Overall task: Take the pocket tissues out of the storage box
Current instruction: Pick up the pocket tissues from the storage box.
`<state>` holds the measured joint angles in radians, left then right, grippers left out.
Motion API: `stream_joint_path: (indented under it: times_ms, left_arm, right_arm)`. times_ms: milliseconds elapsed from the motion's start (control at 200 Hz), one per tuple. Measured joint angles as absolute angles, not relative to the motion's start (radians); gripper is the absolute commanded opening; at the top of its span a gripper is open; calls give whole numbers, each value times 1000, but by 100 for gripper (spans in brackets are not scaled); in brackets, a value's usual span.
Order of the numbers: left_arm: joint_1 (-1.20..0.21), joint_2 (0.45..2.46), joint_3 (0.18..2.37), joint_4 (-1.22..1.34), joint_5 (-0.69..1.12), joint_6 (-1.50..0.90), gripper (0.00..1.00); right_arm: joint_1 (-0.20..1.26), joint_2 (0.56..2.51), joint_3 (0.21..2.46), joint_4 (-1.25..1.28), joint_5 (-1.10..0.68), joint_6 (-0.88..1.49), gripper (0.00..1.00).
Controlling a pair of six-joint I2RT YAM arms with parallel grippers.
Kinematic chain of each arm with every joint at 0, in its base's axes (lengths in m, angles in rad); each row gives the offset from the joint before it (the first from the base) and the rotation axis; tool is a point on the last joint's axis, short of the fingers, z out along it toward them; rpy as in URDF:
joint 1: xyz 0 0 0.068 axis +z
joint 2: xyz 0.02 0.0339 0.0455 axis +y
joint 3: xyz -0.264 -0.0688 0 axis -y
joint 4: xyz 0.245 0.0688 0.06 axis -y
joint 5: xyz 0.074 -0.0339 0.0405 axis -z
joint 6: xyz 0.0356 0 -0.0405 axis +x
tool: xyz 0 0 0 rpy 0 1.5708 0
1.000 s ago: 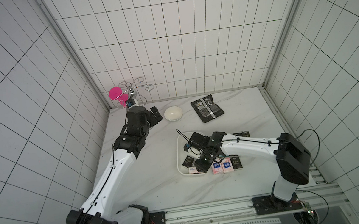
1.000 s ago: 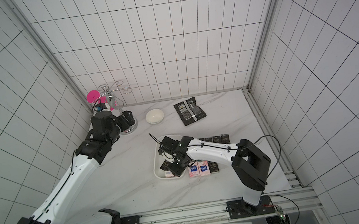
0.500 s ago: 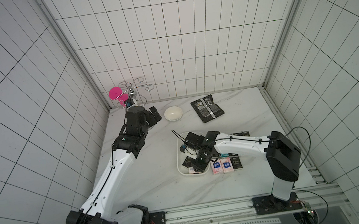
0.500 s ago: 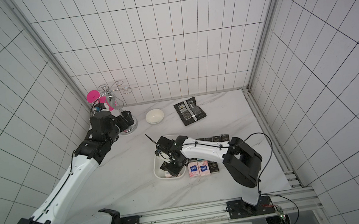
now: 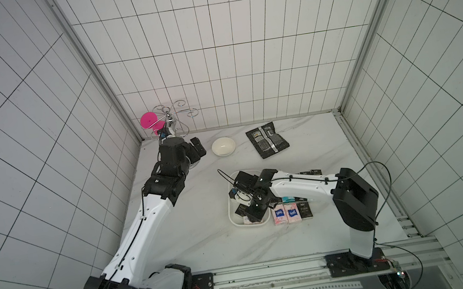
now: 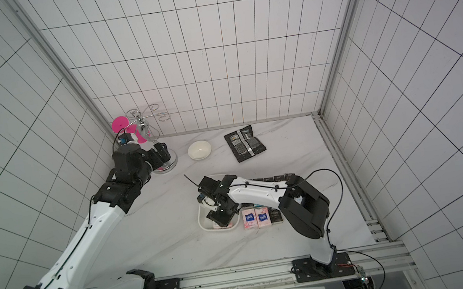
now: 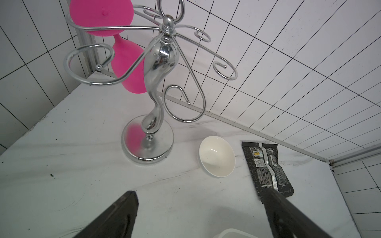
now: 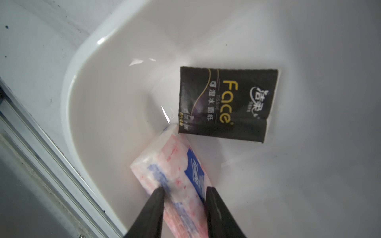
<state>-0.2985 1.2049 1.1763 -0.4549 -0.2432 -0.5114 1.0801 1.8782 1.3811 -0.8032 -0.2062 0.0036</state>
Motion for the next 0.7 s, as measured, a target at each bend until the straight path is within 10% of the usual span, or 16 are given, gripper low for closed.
stream_joint_path:
  times_ms: [185,700]
  left_arm:
    - [-294,1196,1176,-462,-243,-512,99]
    - [-292,1196,1176,-469,-243,-512,99]
  right_arm:
    - [1080,1880,1387,-806,-215,-12,5]
    - [1065,1835,1405,-818,-259,16,2]
